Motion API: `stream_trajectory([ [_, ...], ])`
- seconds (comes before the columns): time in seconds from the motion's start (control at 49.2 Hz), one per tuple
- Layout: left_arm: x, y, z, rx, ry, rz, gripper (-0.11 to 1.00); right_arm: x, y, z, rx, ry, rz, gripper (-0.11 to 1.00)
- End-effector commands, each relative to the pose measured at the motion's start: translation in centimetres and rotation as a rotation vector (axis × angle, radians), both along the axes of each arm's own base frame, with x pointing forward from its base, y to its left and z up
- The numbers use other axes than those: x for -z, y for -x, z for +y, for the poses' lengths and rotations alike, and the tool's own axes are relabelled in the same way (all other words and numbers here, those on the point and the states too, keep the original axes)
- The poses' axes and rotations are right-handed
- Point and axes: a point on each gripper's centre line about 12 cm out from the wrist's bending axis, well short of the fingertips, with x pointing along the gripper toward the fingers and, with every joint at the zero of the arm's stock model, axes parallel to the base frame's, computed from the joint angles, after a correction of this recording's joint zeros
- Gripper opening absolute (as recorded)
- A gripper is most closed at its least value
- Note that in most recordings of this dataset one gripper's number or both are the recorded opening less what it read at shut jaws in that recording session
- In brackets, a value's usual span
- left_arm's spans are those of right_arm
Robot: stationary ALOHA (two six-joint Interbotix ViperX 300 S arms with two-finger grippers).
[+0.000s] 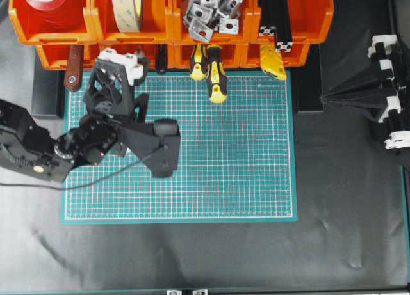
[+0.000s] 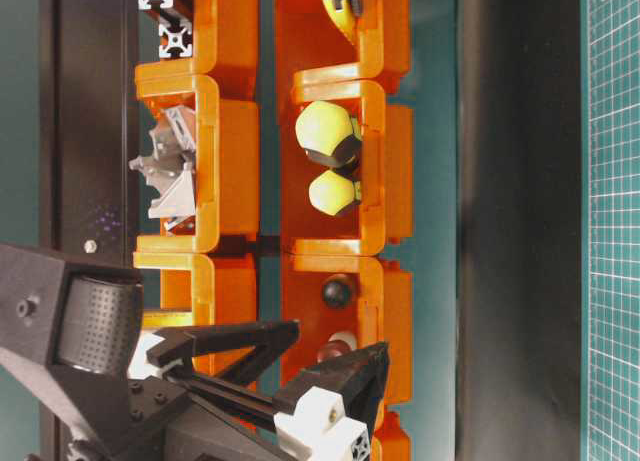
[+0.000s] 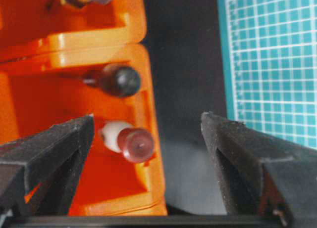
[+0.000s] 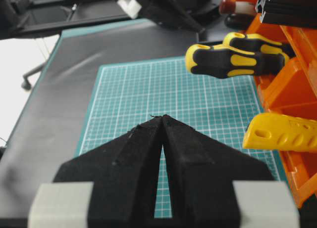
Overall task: Pick red screwdriver from container rack with left arm.
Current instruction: 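Lower the open left gripper around the red screwdriver handle and close, then pull the red screwdriver out of the bin with the left gripper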
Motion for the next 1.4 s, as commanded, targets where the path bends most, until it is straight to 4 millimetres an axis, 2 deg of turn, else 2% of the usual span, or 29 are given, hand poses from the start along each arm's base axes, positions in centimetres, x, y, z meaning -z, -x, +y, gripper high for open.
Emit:
stream_trajectory([
  [0.0,-1.1,0.4,0.7,-0.015,0.010,-0.035,0.86,-0.4,-0.2,0.0,-0.002,0.001,-0.008,0.00],
  [0.386,-1.0,1.1,2.0,-0.044,0.010,-0.031,0.86,-0.4,-0.2,0.0,-0.002,0.001,-0.008,0.00],
  [0.773,-1.0,0.9,2.0,-0.043,0.012,-0.033,0.83,-0.4,-0.2,0.0,-0.002,0.001,-0.009,0.00],
  [0.895,-1.1,0.9,2.0,-0.045,0.011,-0.034,0.70,-0.5,-0.2,0.0,-0.002,0.001,-0.011,0.00],
  [1.078,-1.2,0.9,1.5,-0.035,0.011,-0.034,0.32,-0.5,-0.2,0.0,-0.001,-0.004,-0.014,0.00],
  [1.383,-3.1,1.1,-1.2,-0.017,-0.004,-0.052,0.30,-0.6,-0.2,0.0,-0.001,-0.003,-0.024,0.00],
])
